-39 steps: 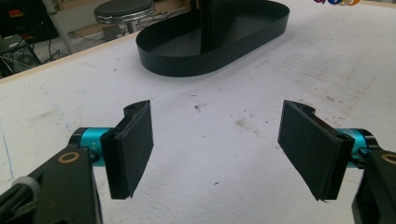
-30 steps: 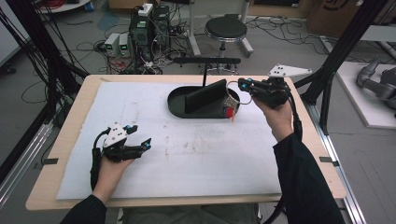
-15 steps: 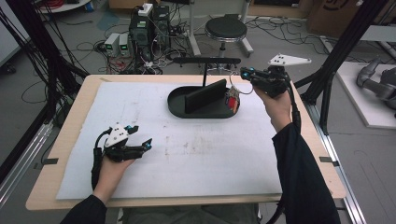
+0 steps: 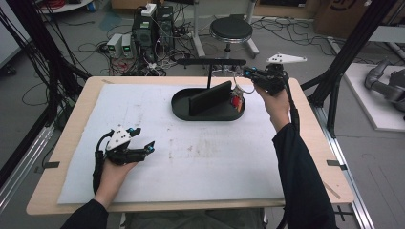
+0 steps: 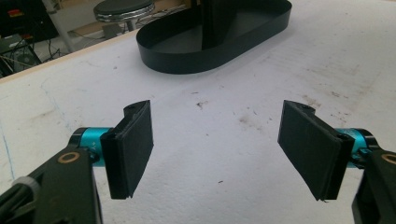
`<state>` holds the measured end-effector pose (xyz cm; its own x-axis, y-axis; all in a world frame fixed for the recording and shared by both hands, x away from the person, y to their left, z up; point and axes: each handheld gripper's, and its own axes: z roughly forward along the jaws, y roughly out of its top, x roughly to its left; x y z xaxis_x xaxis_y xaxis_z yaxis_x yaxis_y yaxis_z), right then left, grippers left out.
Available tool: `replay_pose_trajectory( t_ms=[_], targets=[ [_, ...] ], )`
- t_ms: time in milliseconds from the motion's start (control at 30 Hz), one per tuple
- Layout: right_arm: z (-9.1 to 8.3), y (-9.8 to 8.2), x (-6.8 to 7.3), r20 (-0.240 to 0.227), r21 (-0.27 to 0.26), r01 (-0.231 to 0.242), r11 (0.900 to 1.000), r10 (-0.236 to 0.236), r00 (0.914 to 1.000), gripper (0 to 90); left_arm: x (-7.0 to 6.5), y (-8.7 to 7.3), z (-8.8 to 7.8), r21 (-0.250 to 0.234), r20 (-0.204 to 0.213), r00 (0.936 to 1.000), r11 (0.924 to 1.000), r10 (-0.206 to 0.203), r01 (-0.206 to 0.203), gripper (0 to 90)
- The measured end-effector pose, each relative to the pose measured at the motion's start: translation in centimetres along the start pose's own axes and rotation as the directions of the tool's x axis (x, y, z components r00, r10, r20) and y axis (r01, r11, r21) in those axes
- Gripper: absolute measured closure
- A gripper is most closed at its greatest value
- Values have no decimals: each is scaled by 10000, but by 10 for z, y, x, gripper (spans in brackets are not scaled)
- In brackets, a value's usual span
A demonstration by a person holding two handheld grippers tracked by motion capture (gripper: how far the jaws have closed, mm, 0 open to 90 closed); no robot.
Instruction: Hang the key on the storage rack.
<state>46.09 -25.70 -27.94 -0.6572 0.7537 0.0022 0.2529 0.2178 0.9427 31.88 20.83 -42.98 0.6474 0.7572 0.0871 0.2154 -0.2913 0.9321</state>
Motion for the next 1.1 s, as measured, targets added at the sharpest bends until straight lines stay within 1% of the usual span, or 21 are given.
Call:
replay_pose_trajectory(
  t_ms=[100,133,200,333,433,533,600,667,833,933,967,1067,1100],
  targets=[
    [7,0,-2,138,197,1,9998,-4,9999,879,1,0,0,23,-19,10000,10000,16,-16,266],
    [9,0,-2,201,195,35,9998,-38,9998,879,2,0,-1,21,-26,10000,10000,31,-31,266],
    [12,0,-2,241,131,-39,9999,36,9997,879,2,0,-2,18,-32,10000,10000,31,-30,266],
    [17,3,-4,386,360,-63,9993,49,9992,879,3,-1,-3,-26,-61,10000,10000,24,-24,266],
    [20,3,-5,502,238,-29,9997,17,9987,879,4,-1,-4,-31,-93,10000,10000,25,-25,266],
    [23,1,-8,651,378,-53,9993,28,9979,879,4,-2,-6,-21,-119,9999,10000,43,-44,266],
    [24,-1,-11,743,419,-165,9990,134,9971,879,4,-2,-6,-54,-131,9999,10000,9,-9,266],
    [26,-2,-14,798,353,-240,9991,211,9966,879,5,-3,-7,-22,-138,9999,10000,10,-11,266],
    [31,-6,-22,842,262,-577,9980,553,9949,879,4,-4,-7,4,-166,9999,10000,4,-4,266],
    [34,-7,-24,858,186,-675,9975,657,9941,879,4,-4,-8,16,-174,9998,10000,-6,6,266],
    [36,-9,-27,865,131,-787,9968,772,9933,879,4,-5,-8,3,-165,9999,10000,0,0,266],
    [38,-11,-29,900,138,-832,9964,817,9926,879,5,-5,-9,59,-189,9998,10000,14,-13,266],
    [41,-12,-30,919,114,-952,9954,938,9913,879,5,-6,-10,45,-178,9998,10000,-4,5,266]
  ],
)
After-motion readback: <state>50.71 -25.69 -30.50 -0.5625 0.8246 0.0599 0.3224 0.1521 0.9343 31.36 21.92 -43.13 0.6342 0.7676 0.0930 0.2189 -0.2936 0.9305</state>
